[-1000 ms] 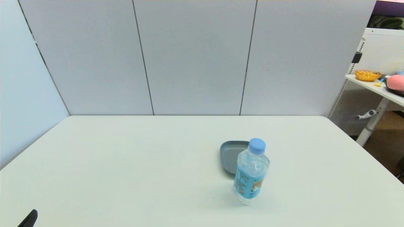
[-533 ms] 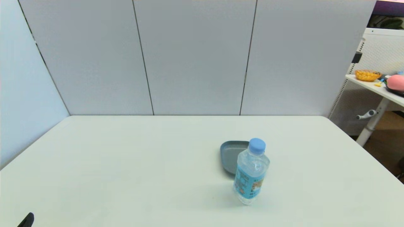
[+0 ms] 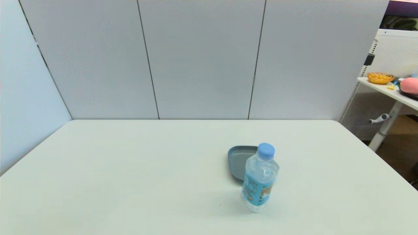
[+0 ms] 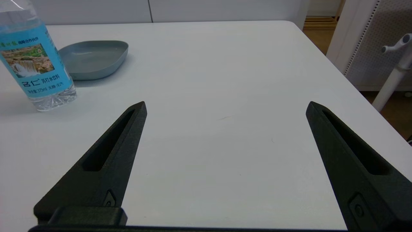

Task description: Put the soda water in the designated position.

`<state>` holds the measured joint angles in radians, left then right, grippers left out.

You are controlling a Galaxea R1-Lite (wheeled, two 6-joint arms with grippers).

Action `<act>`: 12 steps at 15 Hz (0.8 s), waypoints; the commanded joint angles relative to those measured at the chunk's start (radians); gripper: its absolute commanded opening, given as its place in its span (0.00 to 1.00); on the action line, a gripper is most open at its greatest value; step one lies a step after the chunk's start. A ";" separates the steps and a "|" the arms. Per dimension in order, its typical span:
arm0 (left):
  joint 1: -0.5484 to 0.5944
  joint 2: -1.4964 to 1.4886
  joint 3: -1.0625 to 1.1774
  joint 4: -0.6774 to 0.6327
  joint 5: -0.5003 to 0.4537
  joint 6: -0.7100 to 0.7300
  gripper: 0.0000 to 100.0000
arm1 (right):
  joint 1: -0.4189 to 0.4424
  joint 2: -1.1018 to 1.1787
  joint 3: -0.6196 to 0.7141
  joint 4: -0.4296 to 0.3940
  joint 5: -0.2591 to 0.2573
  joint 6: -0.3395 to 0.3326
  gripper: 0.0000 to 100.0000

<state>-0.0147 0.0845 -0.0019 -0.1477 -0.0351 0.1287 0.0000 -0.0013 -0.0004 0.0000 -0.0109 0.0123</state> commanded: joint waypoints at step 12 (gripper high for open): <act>0.007 -0.083 0.000 0.154 0.006 -0.067 1.00 | 0.000 0.001 -0.001 0.000 0.000 0.000 1.00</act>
<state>-0.0077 0.0013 -0.0017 0.0053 -0.0291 0.0611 0.0000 -0.0013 -0.0004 0.0000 -0.0109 0.0123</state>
